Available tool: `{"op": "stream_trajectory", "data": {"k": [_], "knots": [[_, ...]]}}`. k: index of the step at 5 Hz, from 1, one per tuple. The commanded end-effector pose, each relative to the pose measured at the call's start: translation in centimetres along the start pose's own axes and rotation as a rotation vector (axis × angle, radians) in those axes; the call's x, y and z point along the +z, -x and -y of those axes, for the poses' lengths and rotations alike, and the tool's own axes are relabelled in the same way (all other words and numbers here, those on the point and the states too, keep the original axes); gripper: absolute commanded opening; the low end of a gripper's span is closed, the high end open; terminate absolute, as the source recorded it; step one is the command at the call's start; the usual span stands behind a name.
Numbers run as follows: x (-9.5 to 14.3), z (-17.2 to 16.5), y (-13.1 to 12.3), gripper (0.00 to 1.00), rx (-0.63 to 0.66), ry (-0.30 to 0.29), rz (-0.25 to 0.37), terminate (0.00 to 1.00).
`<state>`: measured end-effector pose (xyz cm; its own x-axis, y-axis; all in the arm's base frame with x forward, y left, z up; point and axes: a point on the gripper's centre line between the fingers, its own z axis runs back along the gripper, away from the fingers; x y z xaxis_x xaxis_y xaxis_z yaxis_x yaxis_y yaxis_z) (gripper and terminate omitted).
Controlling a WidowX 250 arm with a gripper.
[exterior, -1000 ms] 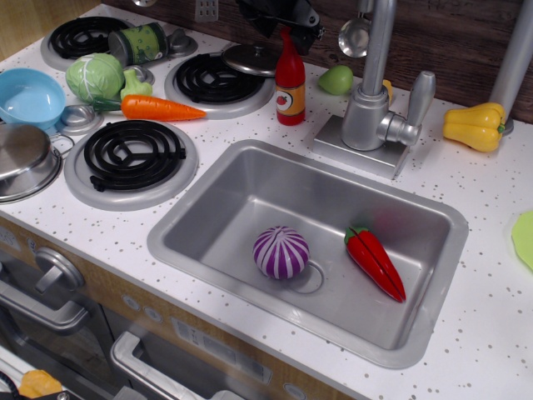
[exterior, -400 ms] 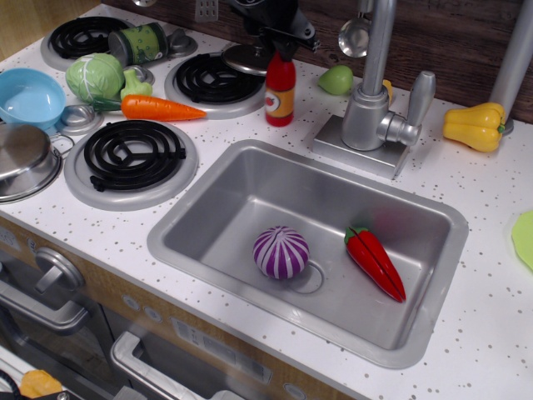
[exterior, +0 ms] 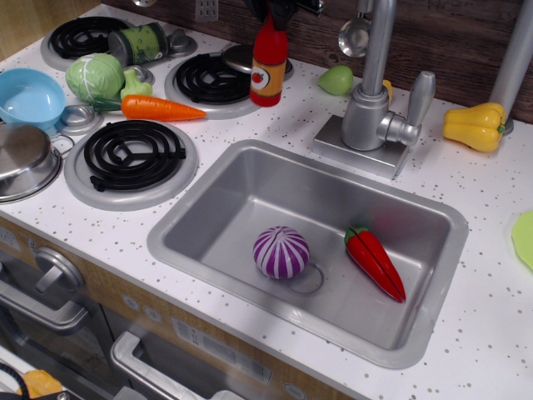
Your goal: Put red bottle in sink
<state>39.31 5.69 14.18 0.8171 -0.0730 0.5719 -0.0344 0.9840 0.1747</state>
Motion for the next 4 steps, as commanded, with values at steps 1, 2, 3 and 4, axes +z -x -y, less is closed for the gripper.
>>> {"op": "stream_trajectory", "data": {"k": [1,2,3,4], "knots": [[3.0,1.6,1.7,0.0,0.1,0.0,0.016,0.0],[3.2,2.9,4.3,0.0,0.146,-0.007,-0.019,0.0],[1.7,2.1,6.2,0.0,0.143,0.018,-0.007,0.0],[-0.5,2.0,6.6,0.0,0.134,0.064,0.037,0.0]]}}
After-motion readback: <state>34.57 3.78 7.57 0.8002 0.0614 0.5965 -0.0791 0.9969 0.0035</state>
